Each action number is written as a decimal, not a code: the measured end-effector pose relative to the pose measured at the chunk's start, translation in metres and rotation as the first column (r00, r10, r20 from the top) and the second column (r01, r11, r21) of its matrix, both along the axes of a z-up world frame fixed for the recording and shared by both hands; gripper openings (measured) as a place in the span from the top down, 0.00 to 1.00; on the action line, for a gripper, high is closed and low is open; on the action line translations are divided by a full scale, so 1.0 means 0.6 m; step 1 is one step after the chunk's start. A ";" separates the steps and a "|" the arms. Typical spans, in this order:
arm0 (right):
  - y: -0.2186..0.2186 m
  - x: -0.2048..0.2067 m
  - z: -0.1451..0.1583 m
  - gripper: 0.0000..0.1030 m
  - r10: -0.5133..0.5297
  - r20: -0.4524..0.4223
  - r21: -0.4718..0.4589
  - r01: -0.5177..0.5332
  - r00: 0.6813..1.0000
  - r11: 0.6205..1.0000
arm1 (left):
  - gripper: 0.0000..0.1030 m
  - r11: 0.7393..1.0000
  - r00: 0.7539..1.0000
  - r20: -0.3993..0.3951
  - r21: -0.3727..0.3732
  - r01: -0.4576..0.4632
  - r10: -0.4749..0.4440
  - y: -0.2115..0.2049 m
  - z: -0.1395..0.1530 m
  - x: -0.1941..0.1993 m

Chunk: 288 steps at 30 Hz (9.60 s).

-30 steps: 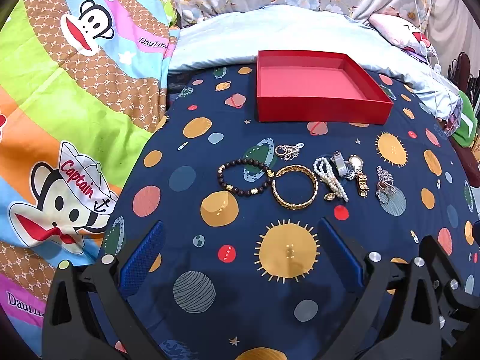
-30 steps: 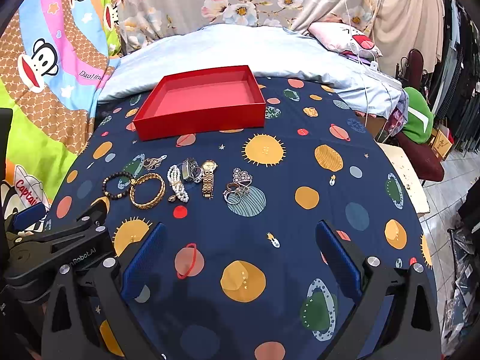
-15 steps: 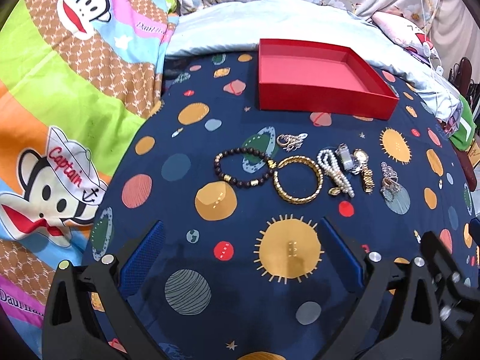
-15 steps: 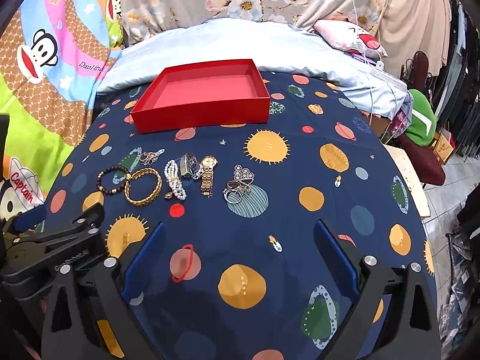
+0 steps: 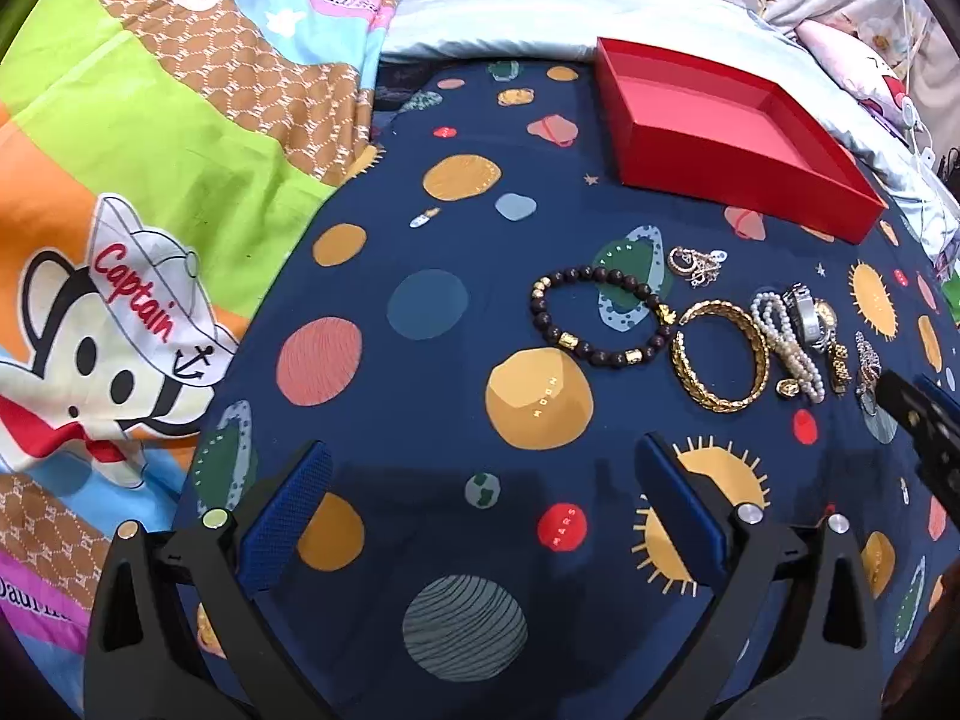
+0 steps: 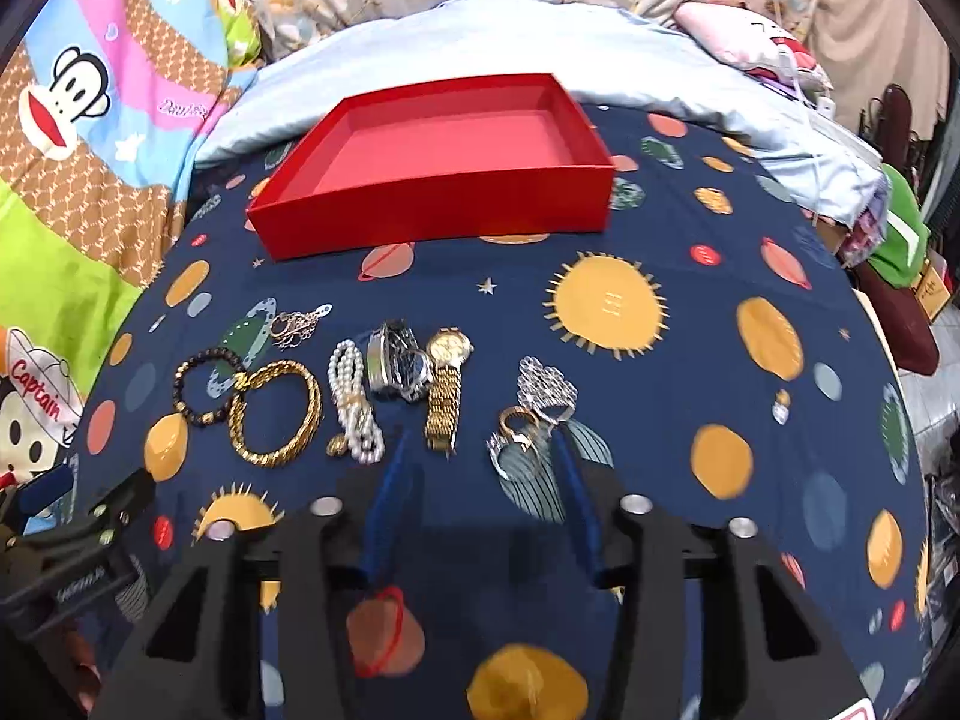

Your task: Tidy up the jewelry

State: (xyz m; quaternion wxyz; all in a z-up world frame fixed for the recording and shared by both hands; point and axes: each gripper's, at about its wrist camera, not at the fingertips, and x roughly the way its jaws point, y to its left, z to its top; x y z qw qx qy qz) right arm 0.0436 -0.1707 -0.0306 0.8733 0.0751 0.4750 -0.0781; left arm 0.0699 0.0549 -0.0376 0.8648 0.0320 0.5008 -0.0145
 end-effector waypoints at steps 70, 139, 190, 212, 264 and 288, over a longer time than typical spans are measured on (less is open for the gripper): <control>-0.021 -0.056 -0.015 0.88 0.066 -0.066 0.101 -0.059 0.996 0.993 | 0.49 0.981 0.985 0.004 -0.092 0.170 -0.170 -0.164 -0.031 0.050; -0.151 0.275 0.103 0.74 0.012 0.162 -0.011 -0.010 0.987 1.000 | 0.26 0.975 0.979 0.111 -0.127 0.184 -0.171 -0.200 0.088 0.432; 0.063 0.049 -0.034 0.73 0.198 -0.016 0.110 -0.195 0.980 0.975 | 0.25 0.991 0.998 -0.014 -0.121 0.060 -0.063 0.008 -0.027 0.059; 0.021 -0.030 -0.016 0.90 0.154 -0.016 0.143 -0.151 0.988 0.978 | 0.18 0.983 0.994 -0.003 -0.150 0.105 -0.107 -0.050 -0.039 0.118; -0.046 0.062 0.167 0.90 0.125 0.261 0.065 -0.147 0.957 0.987 | 0.93 0.873 0.913 0.239 -0.288 0.393 -0.332 -0.148 0.191 0.123; -0.121 0.338 0.034 0.90 0.033 0.111 0.123 -0.047 0.993 0.991 | 0.93 0.917 0.948 0.179 -0.257 0.304 -0.263 -0.242 0.076 0.402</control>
